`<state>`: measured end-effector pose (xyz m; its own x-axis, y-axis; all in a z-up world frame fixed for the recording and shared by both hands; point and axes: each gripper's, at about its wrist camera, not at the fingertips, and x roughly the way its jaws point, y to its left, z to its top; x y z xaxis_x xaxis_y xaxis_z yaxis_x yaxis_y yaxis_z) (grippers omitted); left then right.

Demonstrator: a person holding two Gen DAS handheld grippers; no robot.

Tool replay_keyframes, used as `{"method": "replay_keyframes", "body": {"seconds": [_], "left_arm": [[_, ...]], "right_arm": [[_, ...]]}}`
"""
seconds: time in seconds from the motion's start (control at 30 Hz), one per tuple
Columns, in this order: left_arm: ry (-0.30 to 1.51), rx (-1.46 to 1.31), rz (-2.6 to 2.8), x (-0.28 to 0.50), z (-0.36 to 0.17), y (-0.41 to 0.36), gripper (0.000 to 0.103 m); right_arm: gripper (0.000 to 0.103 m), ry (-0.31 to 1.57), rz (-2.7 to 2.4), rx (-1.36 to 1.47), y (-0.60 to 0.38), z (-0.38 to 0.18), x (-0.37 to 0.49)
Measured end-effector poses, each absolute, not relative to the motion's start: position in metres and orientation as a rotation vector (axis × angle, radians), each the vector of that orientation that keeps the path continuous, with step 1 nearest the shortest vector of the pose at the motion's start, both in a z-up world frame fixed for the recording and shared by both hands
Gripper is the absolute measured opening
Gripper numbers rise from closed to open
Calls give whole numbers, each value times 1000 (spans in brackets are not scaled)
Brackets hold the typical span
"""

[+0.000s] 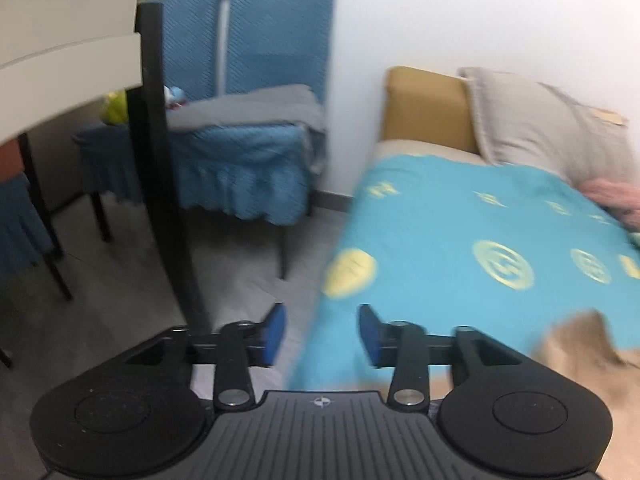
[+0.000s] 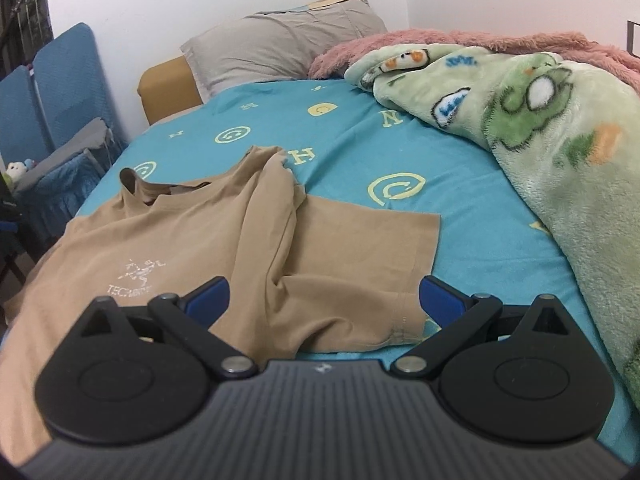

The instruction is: Fold clothes

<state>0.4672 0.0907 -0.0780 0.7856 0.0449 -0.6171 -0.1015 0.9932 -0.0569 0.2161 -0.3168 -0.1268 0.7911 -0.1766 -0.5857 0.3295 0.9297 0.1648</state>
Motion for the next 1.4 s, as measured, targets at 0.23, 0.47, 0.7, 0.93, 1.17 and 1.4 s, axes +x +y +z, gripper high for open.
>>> {"method": "replay_keyframes", "body": {"seconds": [0.23,0.47,0.7,0.93,1.17,1.4], "left_arm": [[637,-113,-43,331,-56,60,83],[593,-122,-174,221,-28,24,95],[610,-53,-287,172,-31,-12,97],[624,-5,-286,149,-39,-7,97],[621,-19,-226,149,-35,11,97],[655,-13,-196,156,-41,13,97]], "right_arm": [[103,584,-259,282,-317,-125,210],[103,507,-267,267,-312,-109,185],[103,458,-282,267,-304,-91,157],[103,503,-273,356,-305,-96,147],[103,563,-304,523,-331,-123,150],[103,606,-309,751,-354,-155,154]]}}
